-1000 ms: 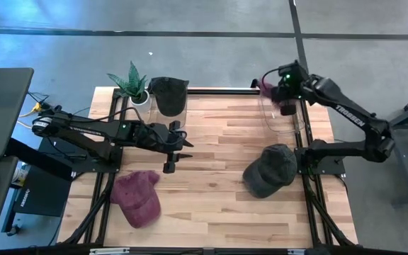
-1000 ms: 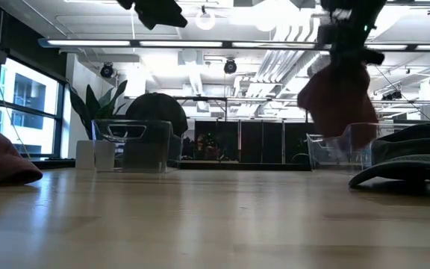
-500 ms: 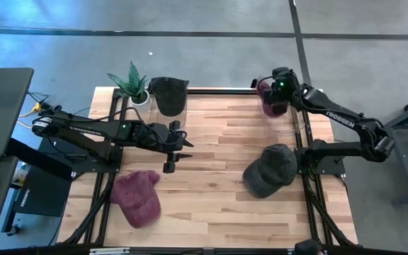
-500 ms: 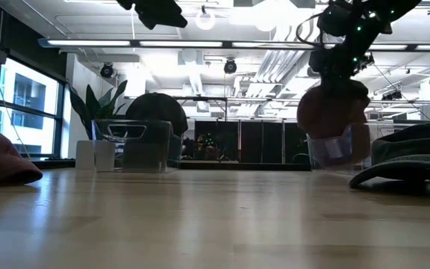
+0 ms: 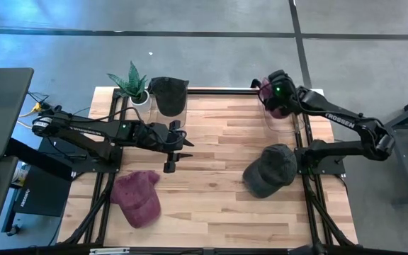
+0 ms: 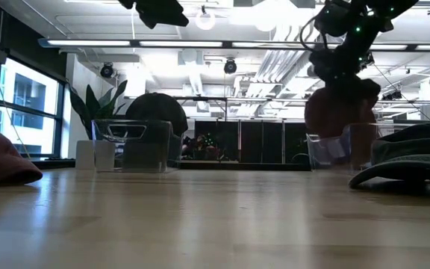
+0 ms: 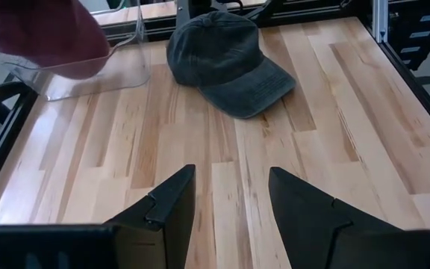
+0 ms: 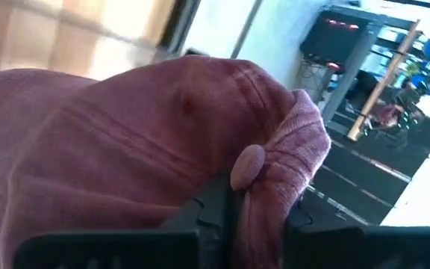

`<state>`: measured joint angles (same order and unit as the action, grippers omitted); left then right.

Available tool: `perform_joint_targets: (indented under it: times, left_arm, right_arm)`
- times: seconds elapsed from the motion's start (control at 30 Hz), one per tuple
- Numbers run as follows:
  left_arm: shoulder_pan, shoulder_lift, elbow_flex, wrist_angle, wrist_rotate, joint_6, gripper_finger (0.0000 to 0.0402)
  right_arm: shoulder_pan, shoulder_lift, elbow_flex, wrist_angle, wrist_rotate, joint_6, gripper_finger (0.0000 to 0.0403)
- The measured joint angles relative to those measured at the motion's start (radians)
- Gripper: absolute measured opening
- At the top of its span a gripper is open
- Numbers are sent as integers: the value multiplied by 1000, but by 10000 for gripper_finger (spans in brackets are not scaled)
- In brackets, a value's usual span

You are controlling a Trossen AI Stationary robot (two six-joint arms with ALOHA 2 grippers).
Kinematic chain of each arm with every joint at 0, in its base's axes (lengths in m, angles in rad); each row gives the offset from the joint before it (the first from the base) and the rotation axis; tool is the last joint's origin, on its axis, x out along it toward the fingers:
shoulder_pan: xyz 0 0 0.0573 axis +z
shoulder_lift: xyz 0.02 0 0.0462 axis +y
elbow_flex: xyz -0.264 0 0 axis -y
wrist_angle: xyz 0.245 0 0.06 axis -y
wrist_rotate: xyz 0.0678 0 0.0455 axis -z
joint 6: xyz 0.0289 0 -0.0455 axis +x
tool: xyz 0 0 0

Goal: Pick & Place hat
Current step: Put the right red cap into the right transparent bin

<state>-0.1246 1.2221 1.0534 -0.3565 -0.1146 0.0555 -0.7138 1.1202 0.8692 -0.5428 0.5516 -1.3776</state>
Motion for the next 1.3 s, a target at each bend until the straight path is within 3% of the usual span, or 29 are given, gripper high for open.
perform_joint_targets:
  times: [0.3, 0.5, 0.8, 0.97, 1.17, 1.3]
  left_arm:
    - [0, 0, 0, 0, -1, 0, 166]
    - [0, 0, 0, -1, -3, 16, 166]
    - [0, 0, 0, -6, -3, 18, 166]
    - [0, 0, 0, -6, -5, 18, 165]
    - [0, 0, 0, -5, -20, 20, 165]
    - [0, 0, 0, -6, -19, 26, 165]
  right_arm:
    - [69, 0, 0, -27, 95, -150, 10]
    - [122, 5, 0, -78, 8, -318, 17]
    - [29, 65, 0, -72, 55, -409, 15]
    - [-13, 93, 0, -17, 60, -371, 40]
    - [-19, 95, 0, -39, 43, -285, 110]
    - [5, 97, 0, -52, 50, -214, 110]
